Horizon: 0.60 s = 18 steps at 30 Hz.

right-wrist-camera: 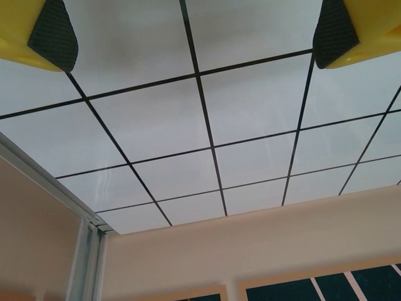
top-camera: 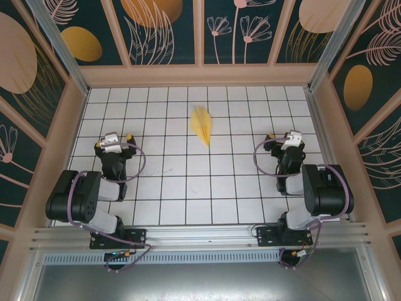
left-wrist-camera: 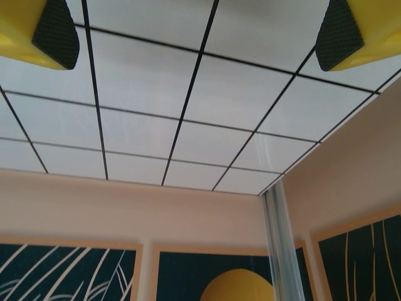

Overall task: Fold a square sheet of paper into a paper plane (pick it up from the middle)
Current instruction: Reset both arms

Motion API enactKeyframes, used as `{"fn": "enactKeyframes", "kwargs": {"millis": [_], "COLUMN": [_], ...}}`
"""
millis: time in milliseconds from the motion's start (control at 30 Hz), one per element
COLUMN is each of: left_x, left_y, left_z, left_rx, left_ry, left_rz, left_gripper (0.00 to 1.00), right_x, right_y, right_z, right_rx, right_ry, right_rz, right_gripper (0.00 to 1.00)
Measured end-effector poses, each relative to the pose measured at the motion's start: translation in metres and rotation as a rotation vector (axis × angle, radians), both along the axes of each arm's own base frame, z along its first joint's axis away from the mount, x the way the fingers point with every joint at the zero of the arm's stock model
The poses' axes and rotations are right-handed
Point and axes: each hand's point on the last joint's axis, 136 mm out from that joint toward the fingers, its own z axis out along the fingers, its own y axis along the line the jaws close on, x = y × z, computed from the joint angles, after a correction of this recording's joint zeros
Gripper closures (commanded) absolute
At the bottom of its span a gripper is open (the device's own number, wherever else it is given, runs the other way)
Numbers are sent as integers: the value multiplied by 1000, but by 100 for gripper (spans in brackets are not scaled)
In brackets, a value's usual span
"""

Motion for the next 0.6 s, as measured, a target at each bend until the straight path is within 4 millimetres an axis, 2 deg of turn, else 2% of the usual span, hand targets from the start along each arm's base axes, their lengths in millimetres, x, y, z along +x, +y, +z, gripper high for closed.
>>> {"fn": "enactKeyframes", "kwargs": {"millis": [600], "left_x": [3], "left_y": [1], "left_z": [2], "left_rx": [-10], "left_ry": [-5], "left_rz": [3], "left_gripper": [1], "right_x": [1], "right_y": [2], "right_z": [3], "right_rx": [3], "right_ry": [-15], "right_rz": [16], "right_gripper": [1]}}
